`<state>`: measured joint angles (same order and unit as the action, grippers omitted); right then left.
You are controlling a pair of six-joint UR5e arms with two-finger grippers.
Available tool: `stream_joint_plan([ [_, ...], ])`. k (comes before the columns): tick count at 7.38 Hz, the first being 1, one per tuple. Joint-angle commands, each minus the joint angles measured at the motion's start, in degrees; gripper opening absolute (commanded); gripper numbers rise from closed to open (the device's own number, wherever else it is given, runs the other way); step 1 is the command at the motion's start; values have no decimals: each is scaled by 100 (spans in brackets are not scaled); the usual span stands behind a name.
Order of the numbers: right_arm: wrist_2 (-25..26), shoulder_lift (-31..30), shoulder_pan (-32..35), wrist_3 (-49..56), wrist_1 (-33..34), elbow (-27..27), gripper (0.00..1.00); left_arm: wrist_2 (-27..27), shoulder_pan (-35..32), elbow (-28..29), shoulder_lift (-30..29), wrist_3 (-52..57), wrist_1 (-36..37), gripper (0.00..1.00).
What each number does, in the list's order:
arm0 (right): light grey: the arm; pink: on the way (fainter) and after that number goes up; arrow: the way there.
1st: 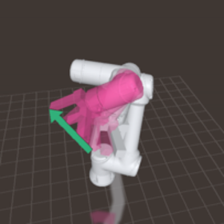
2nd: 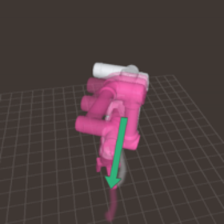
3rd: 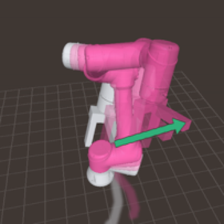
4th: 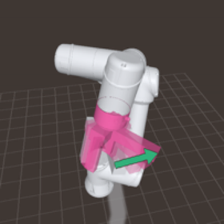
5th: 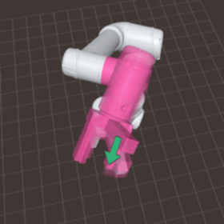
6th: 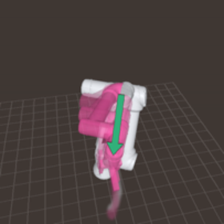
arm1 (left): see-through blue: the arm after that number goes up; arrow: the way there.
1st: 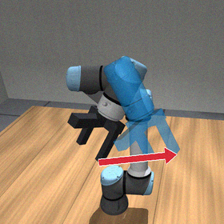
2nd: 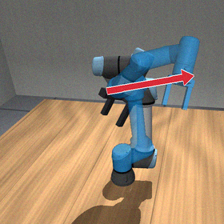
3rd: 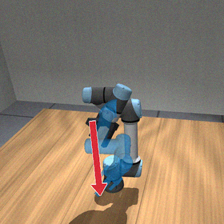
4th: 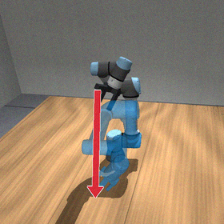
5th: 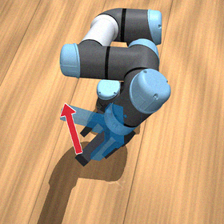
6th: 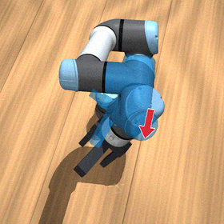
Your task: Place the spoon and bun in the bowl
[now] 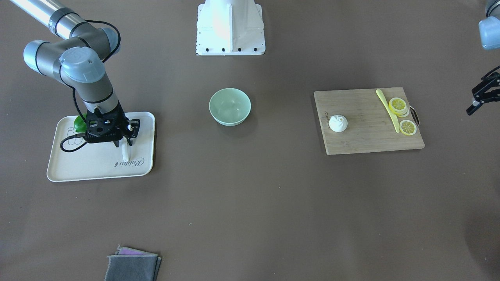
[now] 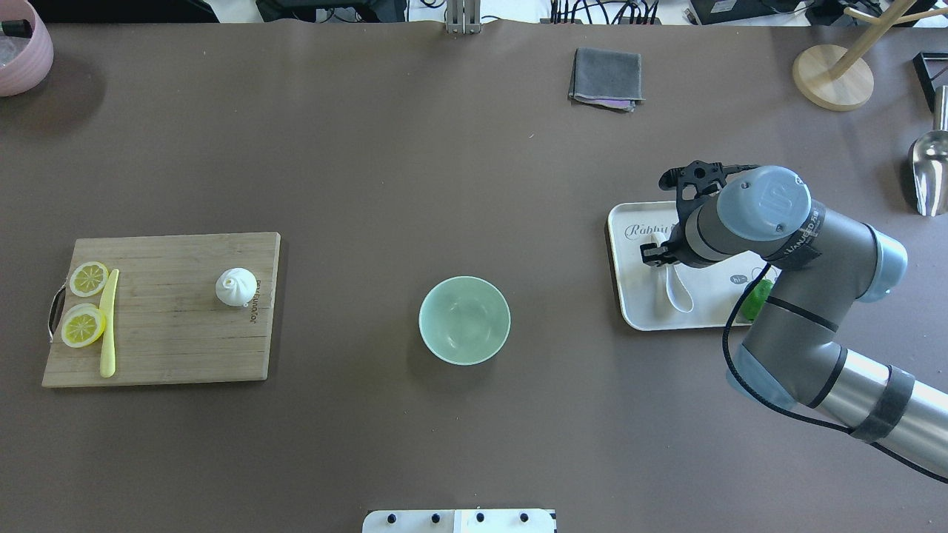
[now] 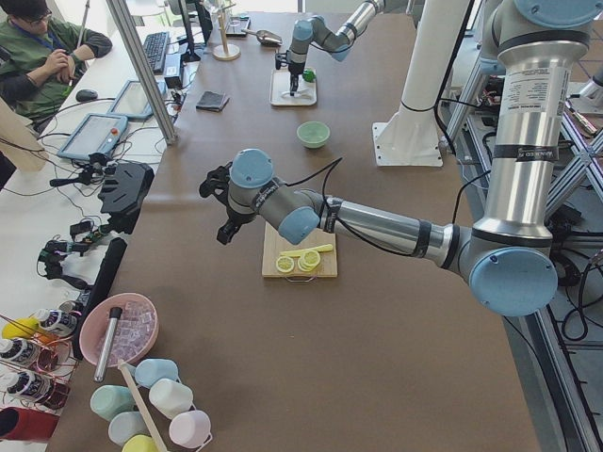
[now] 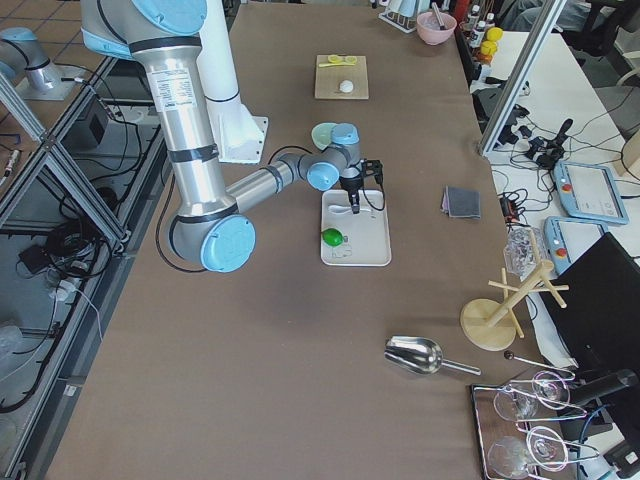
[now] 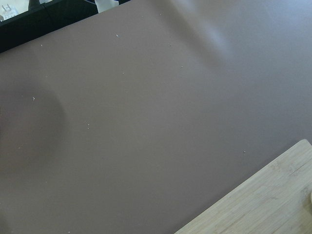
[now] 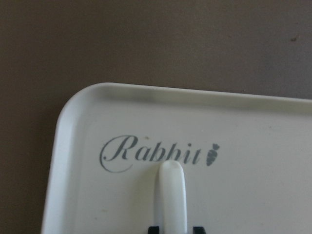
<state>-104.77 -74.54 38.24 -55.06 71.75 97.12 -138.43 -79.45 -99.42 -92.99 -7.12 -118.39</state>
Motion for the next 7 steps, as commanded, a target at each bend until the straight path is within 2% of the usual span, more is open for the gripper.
stream_joint_plan([
  [1, 0, 53, -1, -223, -3, 0, 0, 0, 0, -7, 0, 0, 0, 98],
  [3, -9, 227, 8, -600, 84, 183, 0, 0, 0, 1, 0, 0, 0, 98],
  [4, -26, 507, -1, -1290, 276, 280, 0, 0, 0, -7, 0, 0, 0, 98],
  [6, 17, 1367, -114, -3255, 1249, 483, 0, 0, 0, -7, -9, 0, 0, 98],
  [7, 488, 1876, -489, -4388, 1715, 457, 0, 0, 0, -7, -9, -9, 0, 98],
])
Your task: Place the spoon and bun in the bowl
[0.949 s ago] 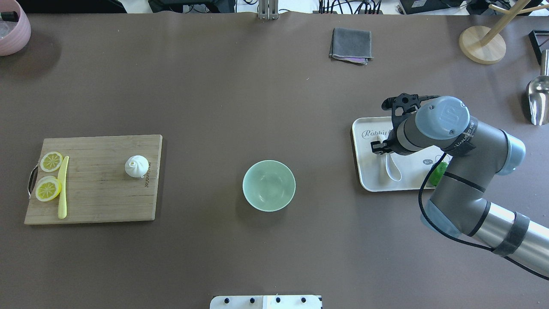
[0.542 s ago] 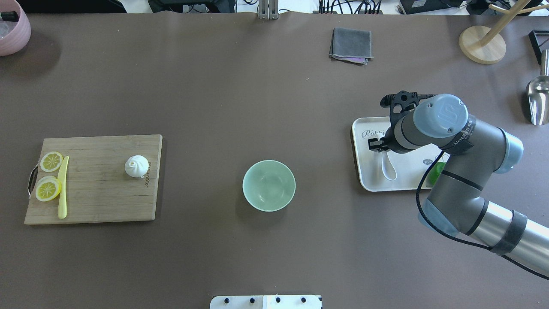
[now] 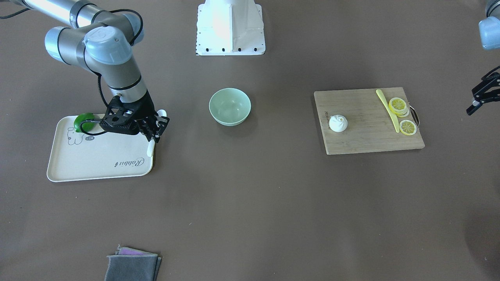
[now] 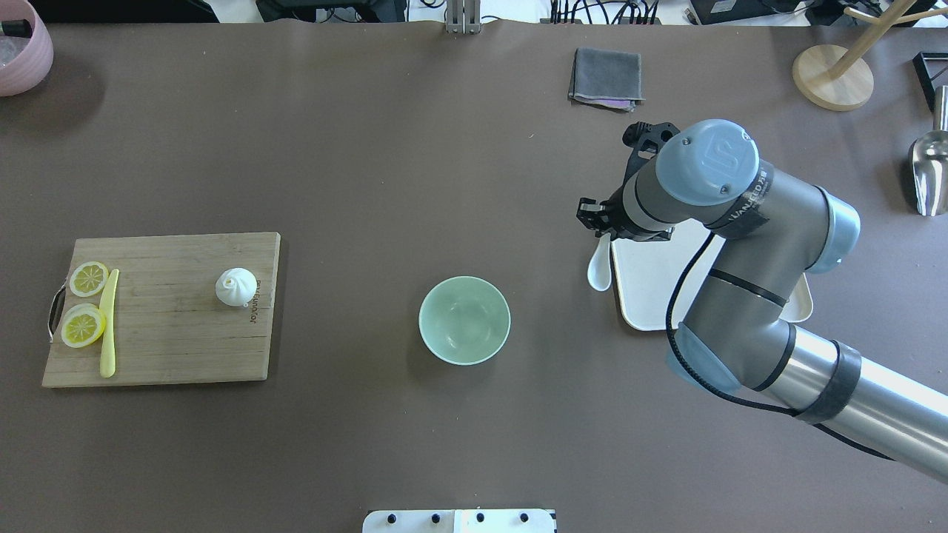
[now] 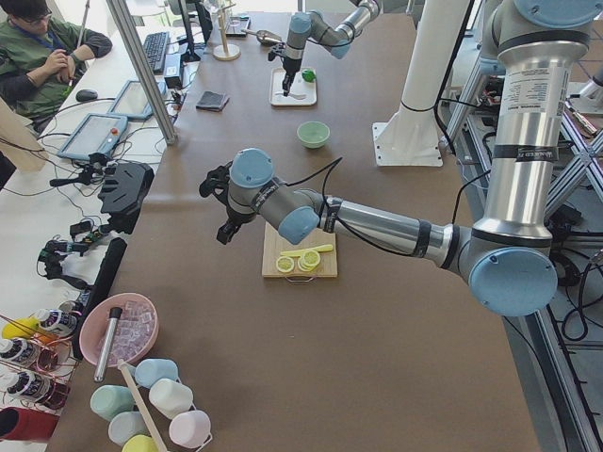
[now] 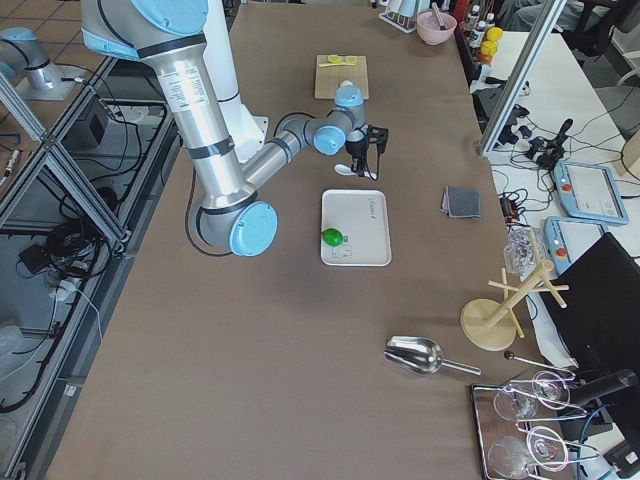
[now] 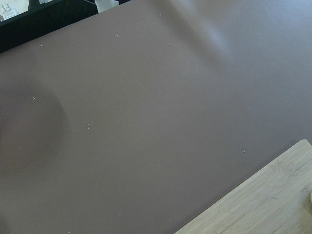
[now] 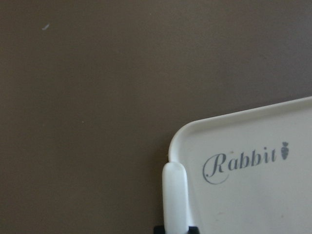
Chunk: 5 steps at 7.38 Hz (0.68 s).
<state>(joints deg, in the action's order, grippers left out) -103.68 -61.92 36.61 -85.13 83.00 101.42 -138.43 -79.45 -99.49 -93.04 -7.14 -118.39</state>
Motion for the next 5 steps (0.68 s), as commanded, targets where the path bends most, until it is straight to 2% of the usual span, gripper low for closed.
stream_joint_plan([
  [1, 1080, 898, -712, -2254, 821, 27, 0, 0, 9, 0, -12, -7, 0, 98],
  [3, 1970, 1295, -1416, -3147, 1470, -35, 0, 0, 26, 0, -30, -16, 0, 98],
  [5, 2360, 1323, -1805, -3325, 1658, -35, 0, 0, 26, 8, -30, -16, 0, 98],
])
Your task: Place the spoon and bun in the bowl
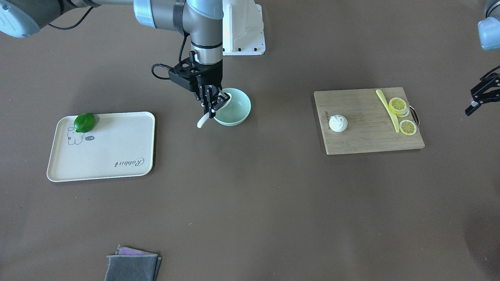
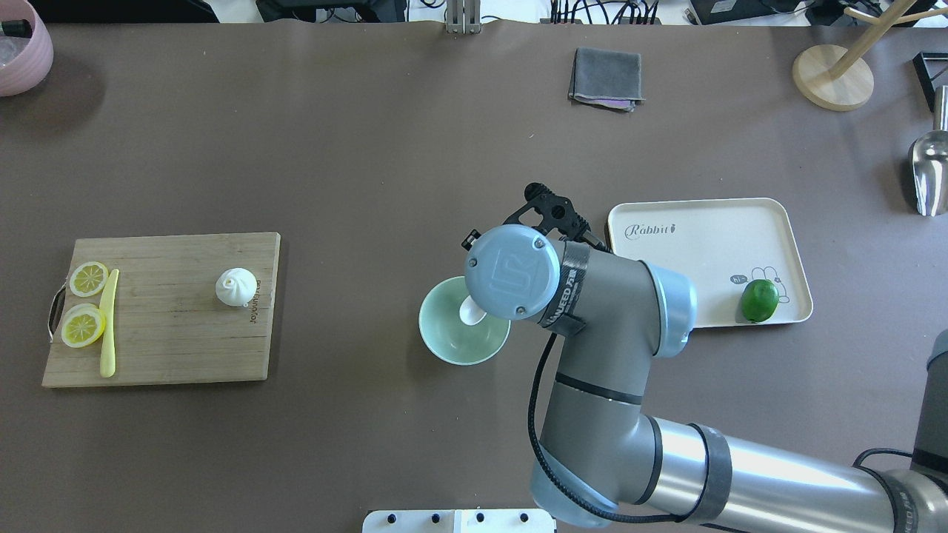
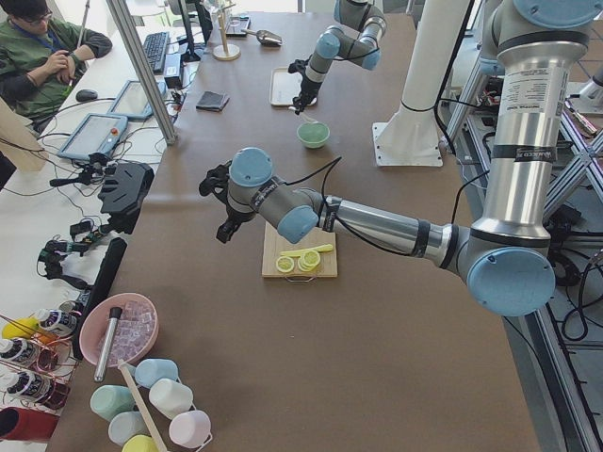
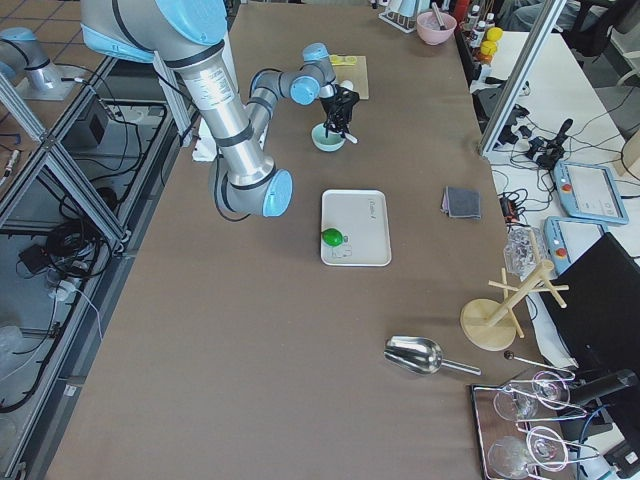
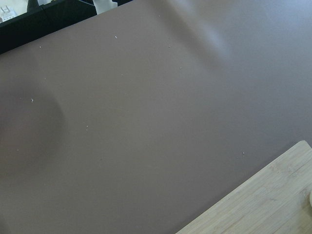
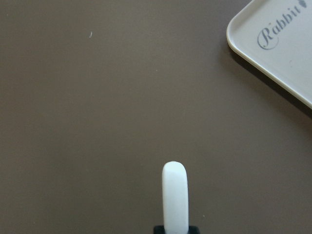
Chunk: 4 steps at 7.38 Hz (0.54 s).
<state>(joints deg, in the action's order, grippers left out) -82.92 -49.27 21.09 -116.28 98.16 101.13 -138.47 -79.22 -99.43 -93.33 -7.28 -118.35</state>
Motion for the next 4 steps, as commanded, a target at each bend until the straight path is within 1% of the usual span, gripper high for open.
stream_joint_plan([
  [1, 381, 58, -333, -228, 142, -14, 0, -5, 3, -6, -1, -1, -4, 98],
  [2, 399, 49, -360, -228, 142, -32, 45, -5, 3, -15, 7, -1, -4, 98],
  [3, 408, 31, -360, -159, 151, -14, 99, -5, 3, -6, 7, 7, -4, 98],
  [4, 425, 49, -351, -19, 168, 38, 100, -5, 3, -15, 7, 8, -4, 98],
])
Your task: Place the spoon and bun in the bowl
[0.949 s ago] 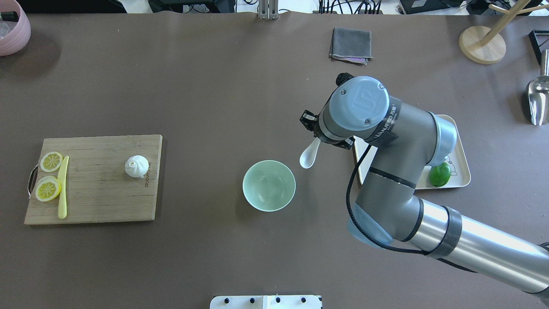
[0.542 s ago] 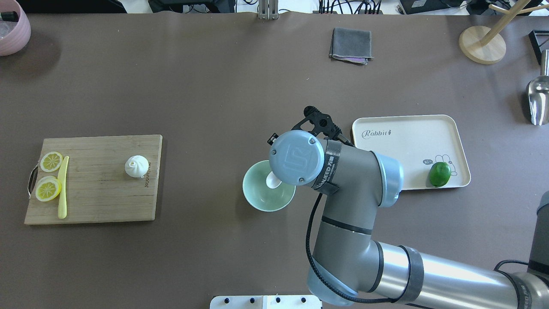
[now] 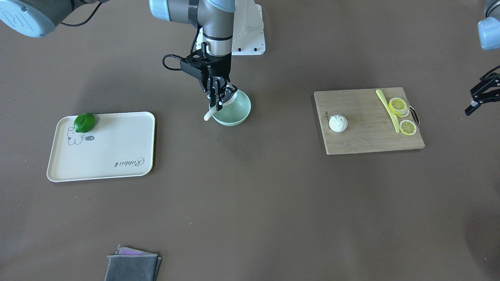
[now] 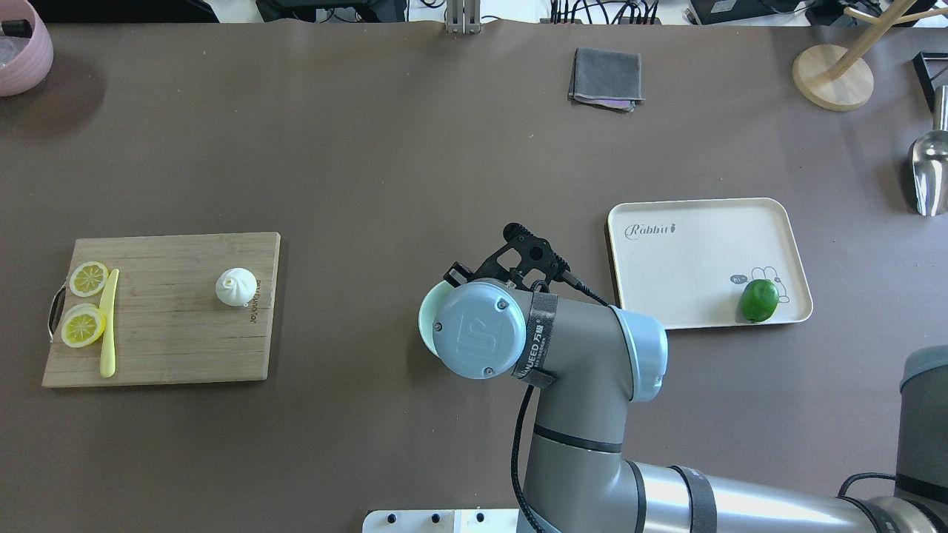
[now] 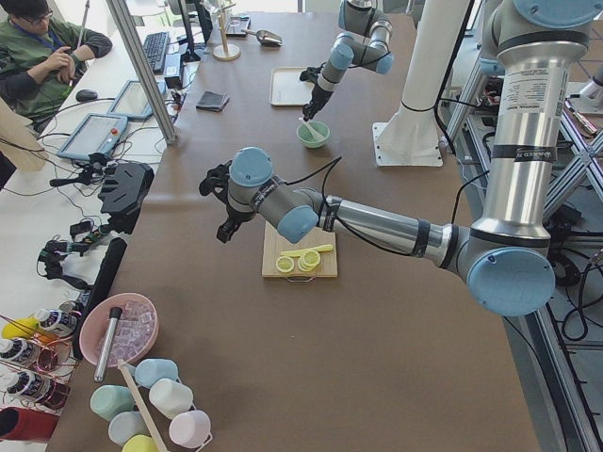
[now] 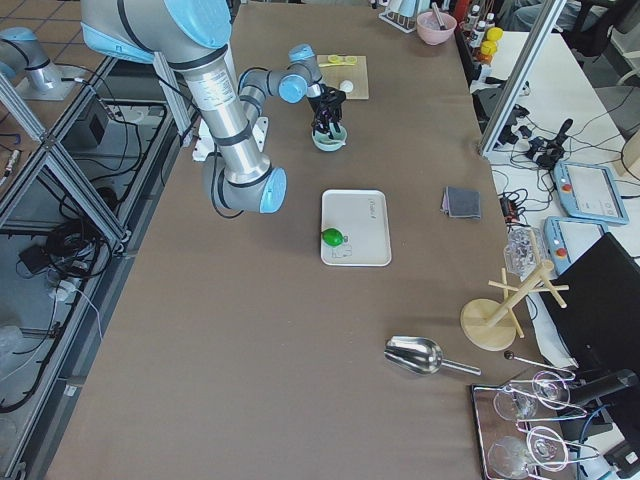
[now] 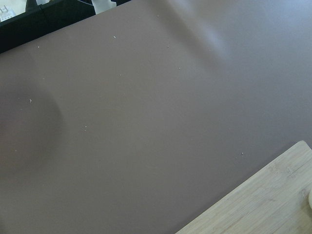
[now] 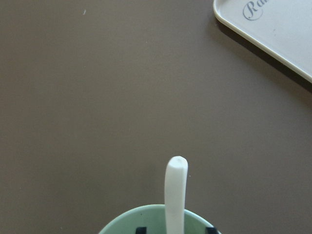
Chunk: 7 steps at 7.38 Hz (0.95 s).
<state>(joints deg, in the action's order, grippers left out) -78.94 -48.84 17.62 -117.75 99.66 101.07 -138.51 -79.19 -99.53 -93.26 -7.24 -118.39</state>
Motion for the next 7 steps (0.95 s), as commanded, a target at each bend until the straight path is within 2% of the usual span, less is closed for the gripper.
stream_joint_plan([
  [1, -16, -2, 92, 434, 62, 201, 100, 8, 0, -14, 1, -23, 9, 98],
  [2, -182, -72, 345, 1046, 184, 507, 100, 0, 0, -66, 19, -249, 0, 99],
  [3, -827, -334, 791, 1810, 125, 675, 100, -35, 61, -127, 1, -739, -131, 100],
  [5, -1970, -1149, 1810, 3837, 37, 1341, 100, 165, 726, -477, 19, -1942, -290, 100],
  [7, -3280, -2238, 2908, 5579, -593, 1626, 100, 1286, 1893, -918, 19, -3130, -290, 100],
])
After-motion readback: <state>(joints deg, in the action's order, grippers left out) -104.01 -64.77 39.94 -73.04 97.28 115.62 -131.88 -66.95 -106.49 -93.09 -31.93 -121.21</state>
